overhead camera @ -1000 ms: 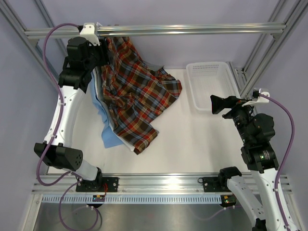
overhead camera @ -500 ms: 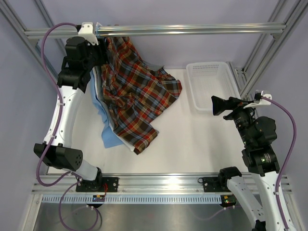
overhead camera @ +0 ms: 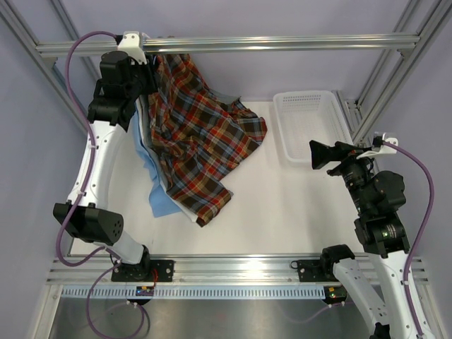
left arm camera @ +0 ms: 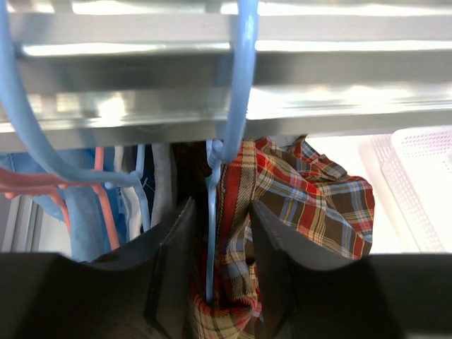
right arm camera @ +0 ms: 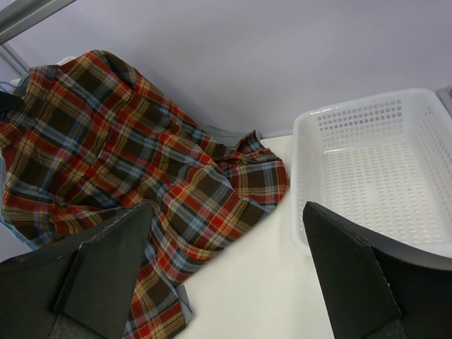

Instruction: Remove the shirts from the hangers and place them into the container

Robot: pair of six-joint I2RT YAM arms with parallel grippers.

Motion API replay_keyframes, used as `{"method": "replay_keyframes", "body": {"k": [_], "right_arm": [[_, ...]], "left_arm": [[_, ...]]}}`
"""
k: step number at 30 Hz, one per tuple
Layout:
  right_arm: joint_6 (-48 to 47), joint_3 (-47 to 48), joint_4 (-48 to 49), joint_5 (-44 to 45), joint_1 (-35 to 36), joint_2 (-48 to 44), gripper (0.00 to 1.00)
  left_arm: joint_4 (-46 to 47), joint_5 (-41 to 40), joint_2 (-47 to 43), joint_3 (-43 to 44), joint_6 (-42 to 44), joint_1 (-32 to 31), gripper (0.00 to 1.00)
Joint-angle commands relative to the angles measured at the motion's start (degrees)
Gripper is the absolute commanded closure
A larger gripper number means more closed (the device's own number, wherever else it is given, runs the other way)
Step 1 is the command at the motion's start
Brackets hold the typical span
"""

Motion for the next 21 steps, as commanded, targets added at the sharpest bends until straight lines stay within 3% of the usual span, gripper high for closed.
{"method": "replay_keyframes", "body": {"k": [1,5,7,10,21], "right_arm": [[-0.92,-0.18,2.01,-1.65,0.36,-0.39,0.01],[-1.01,-0.44,2.36,-1.65,0.36,-0.39,0.0],[-0.83,-0.27,2.27,-1.73,0.36,-0.22,0.0],[-0.83,-0.27,2.18,-1.82,0.36,-0.04,0.0],[-0.92,-0.44,2.09,-1.65,0.44,-0.39,0.0]], "left_arm": [[1.44,0.39,0.29,2.88,0.59,0.48,0.67],[3.28,0.39,-1.29,0.95,0.06,0.48,0.85],[4.42,0.13,-1.99,-0.72,-0.2,0.56,0.88],[5.04,-0.13,-3.05,-1.51,-0.46,0.56,1.0],[11.1,2.67,-9.54,-5.91,-1.52,0.48,1.0]]}}
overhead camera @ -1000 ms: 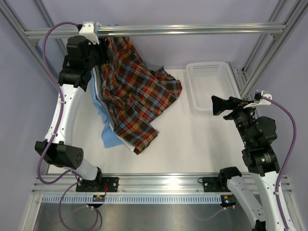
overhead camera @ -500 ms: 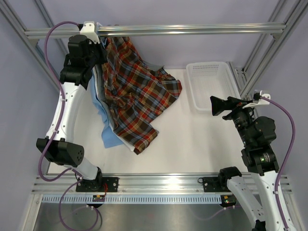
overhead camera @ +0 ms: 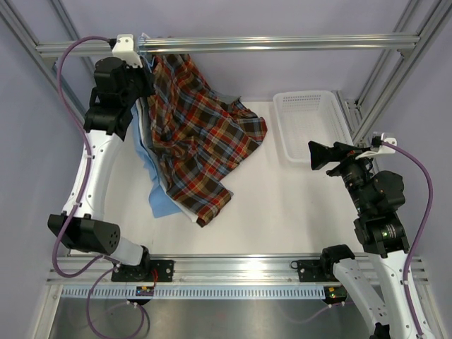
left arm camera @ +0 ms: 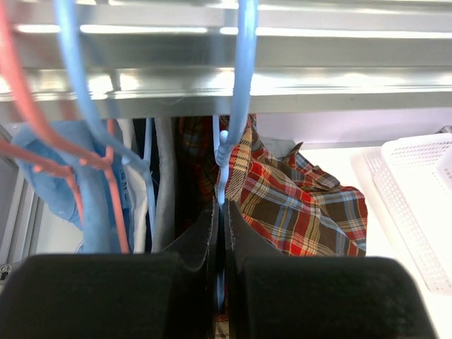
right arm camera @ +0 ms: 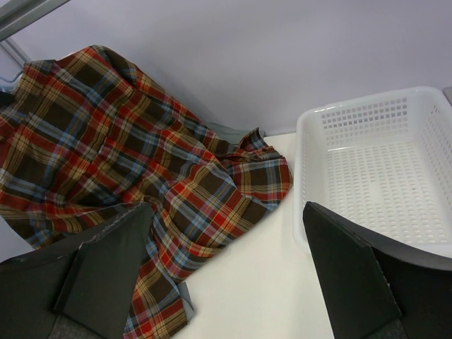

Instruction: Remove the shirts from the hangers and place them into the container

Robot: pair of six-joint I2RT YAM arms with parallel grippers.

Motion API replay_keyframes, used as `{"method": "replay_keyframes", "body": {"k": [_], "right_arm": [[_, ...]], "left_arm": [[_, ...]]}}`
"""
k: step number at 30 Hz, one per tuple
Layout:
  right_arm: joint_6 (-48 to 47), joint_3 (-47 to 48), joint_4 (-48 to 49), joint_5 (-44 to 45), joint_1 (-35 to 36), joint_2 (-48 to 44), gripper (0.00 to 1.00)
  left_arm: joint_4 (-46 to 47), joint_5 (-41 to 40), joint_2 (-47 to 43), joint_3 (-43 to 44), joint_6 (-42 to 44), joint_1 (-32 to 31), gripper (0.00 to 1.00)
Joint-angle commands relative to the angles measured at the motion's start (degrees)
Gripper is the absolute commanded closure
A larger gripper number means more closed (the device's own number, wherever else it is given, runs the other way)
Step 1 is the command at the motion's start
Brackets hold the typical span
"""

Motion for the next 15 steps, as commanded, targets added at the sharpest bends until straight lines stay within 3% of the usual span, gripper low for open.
{"method": "replay_keyframes", "body": {"k": [1,15], "right_arm": [[-0.81,-0.12,2.05,-0.68,0.44,-0.46,0.0],[-0.81,1.2,0.21,0.01,0.36,0.59,0.0]], "left_arm": [[6.04,2.05,-5.86,-0.29,-1.02,0.24,1.0],[2.61,4.94,-8.76,0.24,-3.48,0.24,1.0]]}}
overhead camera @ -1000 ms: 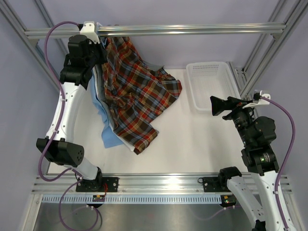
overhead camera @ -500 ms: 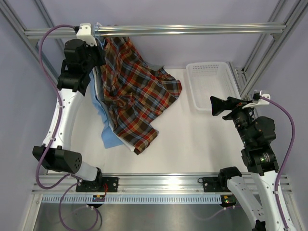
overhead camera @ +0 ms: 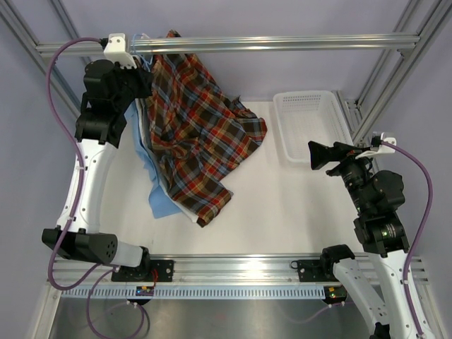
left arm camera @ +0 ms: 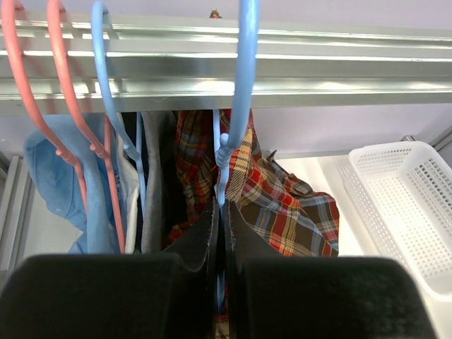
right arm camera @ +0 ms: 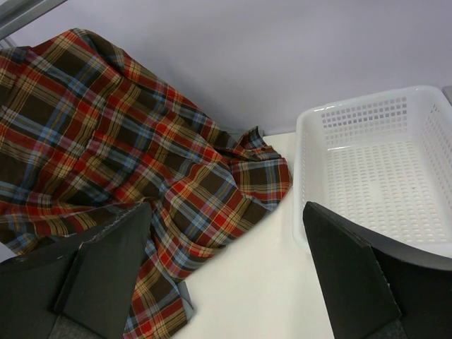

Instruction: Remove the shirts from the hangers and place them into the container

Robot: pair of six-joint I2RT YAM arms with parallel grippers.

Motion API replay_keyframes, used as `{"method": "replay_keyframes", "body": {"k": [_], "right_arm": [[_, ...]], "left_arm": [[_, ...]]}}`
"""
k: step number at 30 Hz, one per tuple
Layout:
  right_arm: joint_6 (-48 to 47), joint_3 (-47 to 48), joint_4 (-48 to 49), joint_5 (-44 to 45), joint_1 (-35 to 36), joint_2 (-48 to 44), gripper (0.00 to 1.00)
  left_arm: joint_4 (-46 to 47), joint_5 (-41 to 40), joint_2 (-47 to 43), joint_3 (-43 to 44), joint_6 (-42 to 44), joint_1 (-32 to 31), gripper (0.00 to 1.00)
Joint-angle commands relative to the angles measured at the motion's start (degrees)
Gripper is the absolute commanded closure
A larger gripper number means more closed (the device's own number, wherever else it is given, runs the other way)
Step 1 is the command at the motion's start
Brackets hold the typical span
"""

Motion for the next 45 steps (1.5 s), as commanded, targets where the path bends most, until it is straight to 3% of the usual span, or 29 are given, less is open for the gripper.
{"method": "replay_keyframes", "body": {"k": [1,13,22,28,35,40,45], "right_arm": [[-0.75,1.66,-0.23,0.35,0.44,1.66,0.0],[-0.22,4.74,-3.31,-1.05,0.36,6.42,0.01],[1.36,7.9,-3.31,-14.67,0.44,12.92,0.01],[1.19,8.69,-0.76,-19.43,4.91,15.55,0.0],[-3.2,15.8,-2.87,-7.68,22.48,21.53,0.01],[-4.52,20.11,-3.22,-1.95,33.13,29.17,0.0],[-4.7,21.35,-0.86,7.29,38.15,32.96,0.0]], "left_arm": [[3.29,2.48,-4.21,0.11,-1.82,0.15,1.0],[-2.77,6.69,-15.73,-5.35,-5.86,-0.2,1.0],[-5.5,5.12,-18.72,-6.4,-9.9,-7.05,1.0],[-4.72,-4.28,-17.32,-5.87,-11.75,-15.4,1.0],[-2.16,-24.73,-13.46,-4.48,-11.93,-31.38,1.0],[-1.11,-34.86,-10.64,-3.59,-14.73,-35.53,1.0],[-2.33,-53.66,-10.46,-4.64,-21.23,-40.63,1.0]]}}
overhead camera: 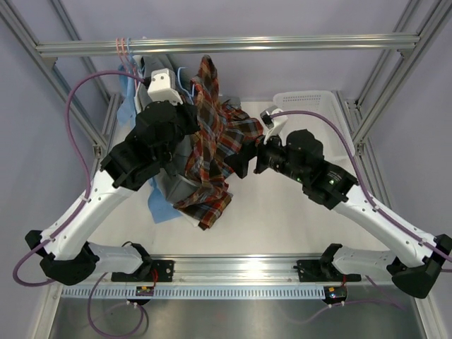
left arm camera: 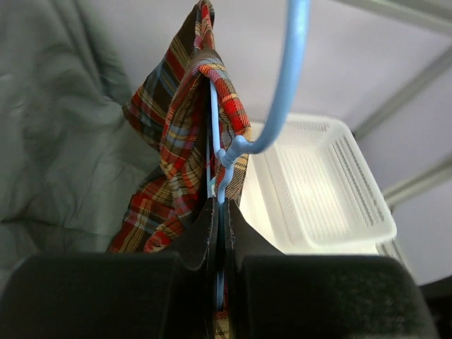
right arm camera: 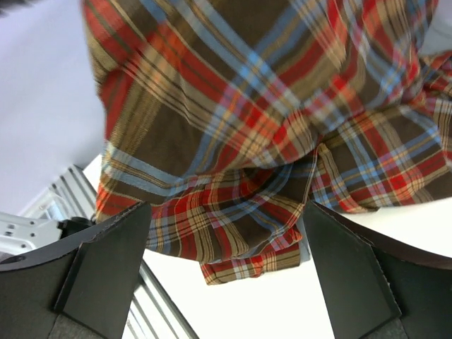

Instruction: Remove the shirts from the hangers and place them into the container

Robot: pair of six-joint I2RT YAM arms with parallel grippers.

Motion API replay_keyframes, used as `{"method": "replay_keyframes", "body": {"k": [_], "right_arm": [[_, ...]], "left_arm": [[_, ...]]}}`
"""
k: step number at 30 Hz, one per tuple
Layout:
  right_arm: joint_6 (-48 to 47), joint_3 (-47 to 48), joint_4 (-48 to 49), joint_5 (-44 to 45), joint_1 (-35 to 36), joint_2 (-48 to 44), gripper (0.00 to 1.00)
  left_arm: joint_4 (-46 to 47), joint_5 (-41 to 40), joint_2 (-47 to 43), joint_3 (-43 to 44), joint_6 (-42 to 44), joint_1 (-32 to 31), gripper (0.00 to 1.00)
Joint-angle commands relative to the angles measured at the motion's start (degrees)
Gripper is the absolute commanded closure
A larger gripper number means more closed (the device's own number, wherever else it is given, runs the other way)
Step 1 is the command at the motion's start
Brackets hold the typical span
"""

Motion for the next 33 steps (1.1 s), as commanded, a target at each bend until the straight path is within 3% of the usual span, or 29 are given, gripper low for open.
{"method": "replay_keyframes", "body": {"k": [1,5,11,22,25,28,33], "right_arm": [[-0.94,0.87,2.82,7.25,1.95,0.72,0.0],[-1.29,1.13,2.39,6.19,3.09,2.65,0.01],[-4.36,6.04,0.11,10.23,10.03,5.28,0.01],[-6.82,8.24,0.02,13.14,13.73,4.85,0.01],[-6.74,9.74,-0.69,12.17,13.73,7.48,0.05],[-7.26,11.14,-0.25,11.64,13.91,9.68,0.16],[-7.97,12.99,0.1,11.38,14.08,11.79,0.18]], "left_arm": [[4.46,-17.96,-1.76,1.22,-6.51,-2.6,1.0],[4.37,-28.32,-1.5,0.68,-9.59,-5.67,1.0],[4.28,-31.77,0.34,1.38,-11.44,-7.08,1.0],[6.04,-31.17,1.14,1.83,-8.72,-7.44,1.0],[6.13,-30.38,1.66,2.35,-8.89,-7.53,1.0],[5.25,-29.85,2.02,2.97,-9.77,-7.44,1.0],[4.99,-29.23,1.84,3.05,-10.12,-7.53,1.0]]}}
